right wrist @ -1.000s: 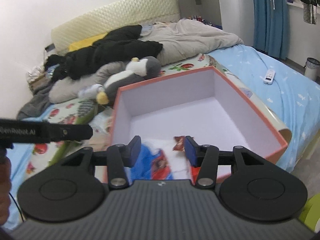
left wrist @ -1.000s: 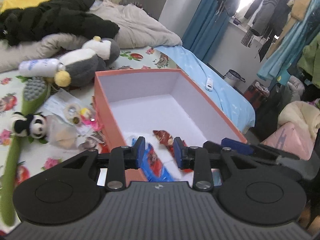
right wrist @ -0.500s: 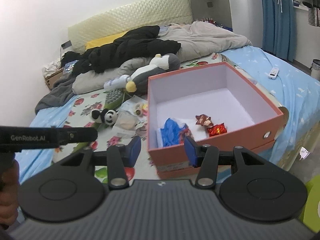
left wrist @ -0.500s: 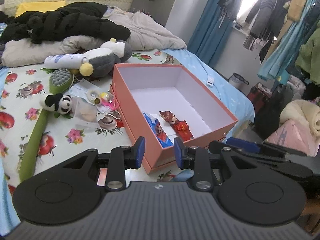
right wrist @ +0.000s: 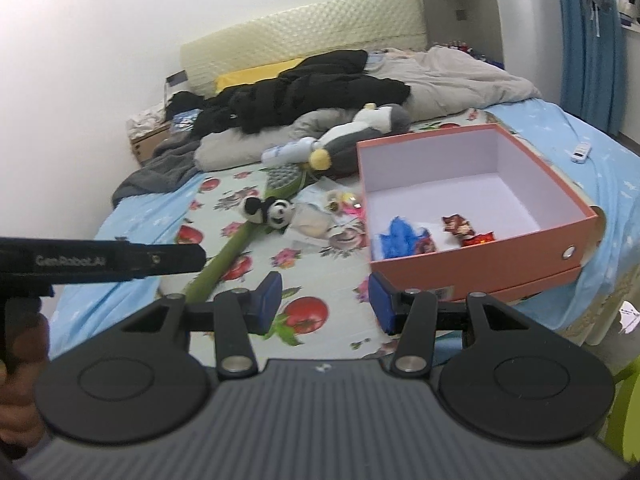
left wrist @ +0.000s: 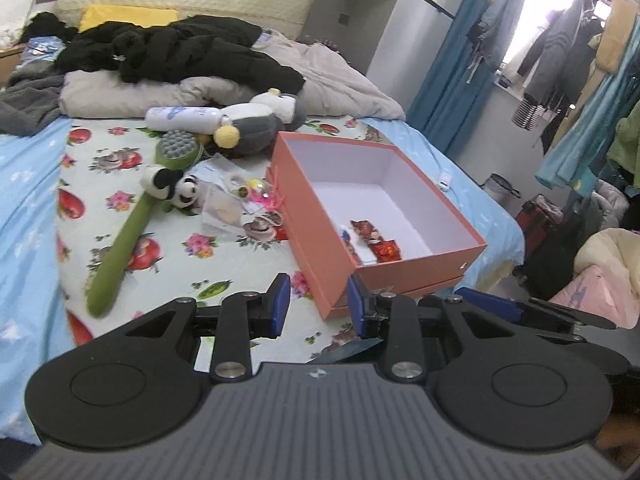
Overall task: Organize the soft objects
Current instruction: 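Move both open tools back toward the panda plush and tissue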
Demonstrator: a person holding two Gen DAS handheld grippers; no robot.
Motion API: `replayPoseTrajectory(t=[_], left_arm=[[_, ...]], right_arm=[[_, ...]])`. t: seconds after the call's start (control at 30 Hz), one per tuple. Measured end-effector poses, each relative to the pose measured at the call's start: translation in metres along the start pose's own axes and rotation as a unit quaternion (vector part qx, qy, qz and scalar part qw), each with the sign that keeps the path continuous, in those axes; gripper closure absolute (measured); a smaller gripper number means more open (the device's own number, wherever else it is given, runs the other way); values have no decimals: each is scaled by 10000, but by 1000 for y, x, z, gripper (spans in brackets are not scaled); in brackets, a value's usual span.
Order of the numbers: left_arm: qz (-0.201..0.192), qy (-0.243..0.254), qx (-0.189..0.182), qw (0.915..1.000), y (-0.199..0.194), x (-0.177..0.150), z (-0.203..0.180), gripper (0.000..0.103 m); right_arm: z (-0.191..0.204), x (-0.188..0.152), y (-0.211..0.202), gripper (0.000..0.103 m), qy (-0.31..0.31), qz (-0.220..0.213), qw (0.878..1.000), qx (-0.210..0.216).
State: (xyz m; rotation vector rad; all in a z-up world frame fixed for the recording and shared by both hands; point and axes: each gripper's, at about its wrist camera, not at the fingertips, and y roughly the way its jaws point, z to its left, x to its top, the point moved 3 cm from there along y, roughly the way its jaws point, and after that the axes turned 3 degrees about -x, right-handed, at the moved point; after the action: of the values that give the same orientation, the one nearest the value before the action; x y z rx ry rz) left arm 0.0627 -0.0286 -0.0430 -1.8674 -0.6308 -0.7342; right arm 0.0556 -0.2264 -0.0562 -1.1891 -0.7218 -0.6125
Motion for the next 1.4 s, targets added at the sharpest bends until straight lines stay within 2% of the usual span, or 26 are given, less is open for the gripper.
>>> replayPoseTrajectory(t=[0.23, 0.5, 0.73, 1.13, 1.4], left_arm=[[-30, -279, 139, 9995, -21, -19, 16, 67], [103, -597, 299, 9977, -10, -27, 47, 67], [304, -755, 425, 9958, 24, -17, 77, 67], [571, -889, 593, 9926, 96, 15, 133, 67], [603, -1079, 733, 9896, 138, 34, 171, 67]], right_arm=[[22, -18, -9, 52, -141, 124, 9996, 227], [34, -30, 5, 52, -272, 305, 9988, 272], [39, -28, 38, 52, -272, 440, 9984, 243], [41, -17, 119, 52, -338, 650, 9970, 250], [40, -5, 173, 52, -187, 738, 9968, 259]])
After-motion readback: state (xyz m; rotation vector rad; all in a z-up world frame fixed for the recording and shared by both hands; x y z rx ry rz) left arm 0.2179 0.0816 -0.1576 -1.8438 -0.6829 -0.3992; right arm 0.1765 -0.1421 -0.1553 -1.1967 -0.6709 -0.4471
